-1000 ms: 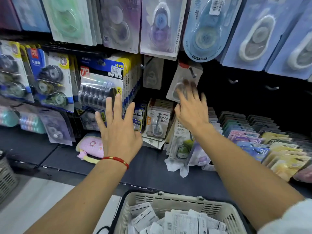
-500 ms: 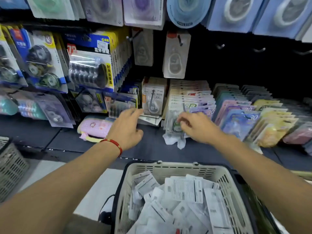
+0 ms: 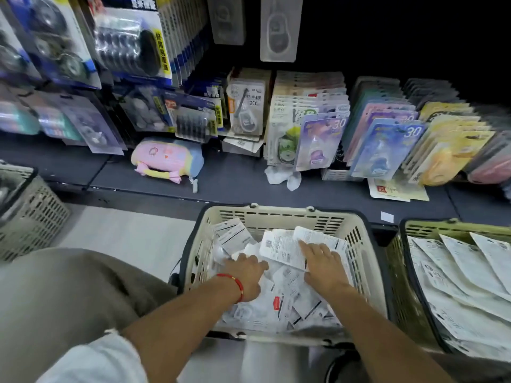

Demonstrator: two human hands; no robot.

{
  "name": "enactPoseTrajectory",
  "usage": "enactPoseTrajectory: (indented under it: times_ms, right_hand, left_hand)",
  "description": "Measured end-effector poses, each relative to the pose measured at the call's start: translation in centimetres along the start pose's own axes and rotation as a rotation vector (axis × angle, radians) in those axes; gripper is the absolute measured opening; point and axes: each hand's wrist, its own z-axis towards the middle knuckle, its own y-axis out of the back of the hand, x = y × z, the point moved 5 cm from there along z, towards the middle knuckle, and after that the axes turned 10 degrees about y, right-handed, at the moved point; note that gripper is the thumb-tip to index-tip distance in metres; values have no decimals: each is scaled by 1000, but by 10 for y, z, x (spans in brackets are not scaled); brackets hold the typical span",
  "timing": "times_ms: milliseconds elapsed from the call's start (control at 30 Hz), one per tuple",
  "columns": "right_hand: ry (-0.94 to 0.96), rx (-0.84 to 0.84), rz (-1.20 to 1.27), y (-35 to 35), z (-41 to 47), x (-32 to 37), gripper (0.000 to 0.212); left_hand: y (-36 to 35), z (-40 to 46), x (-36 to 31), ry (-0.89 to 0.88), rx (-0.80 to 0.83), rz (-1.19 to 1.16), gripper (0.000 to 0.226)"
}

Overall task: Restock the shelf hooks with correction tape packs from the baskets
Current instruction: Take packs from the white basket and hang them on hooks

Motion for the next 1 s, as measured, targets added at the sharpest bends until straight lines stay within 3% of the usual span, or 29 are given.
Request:
enactPoseTrajectory:
  times_ms: [167,233,300,367,400,467,567,667,833,933,1000]
  right_hand:
    - [218,-161,24,9,-5,22,36]
    - [239,-253,348,27,-11,24,16]
    - [192,-325,658,39,-13,19,32]
    - [95,-398,814,47,-17,10,25]
    - [18,-421,794,48,-18,3,24]
    - [-168,-359,596,38,-24,-18,40]
    - [-351,-3,274,-3,-43,-38,59]
    - [-362,93,302,-29,-59,-46,47]
    - [-415,-109,821,4,-73,-67,33]
    - [-276,-152,909,43,-76,-59,42]
    - [-119,-25,986,64,-73,-43,46]
  left_hand:
    - [3,-10,-13,67,-412,-157,69]
    - [10,-7,-15,14,-484,-184,69]
    - [16,-3,-14,9,-470,-261,58]
    - [22,1,-9,47,-455,-408,47]
    - [23,1,-8,56,-454,-470,45]
    - [21,-2,-8,74,-452,-572,43]
    - [14,-7,-2,141,-454,-781,37]
    - [4,-10,8,198,-384,-1061,23]
    - [-1,-11,16,219,-294,-1322,25]
    - [10,-11,16,191,-295,-1421,30]
    - [18,-9,17,184,-273,-1475,34]
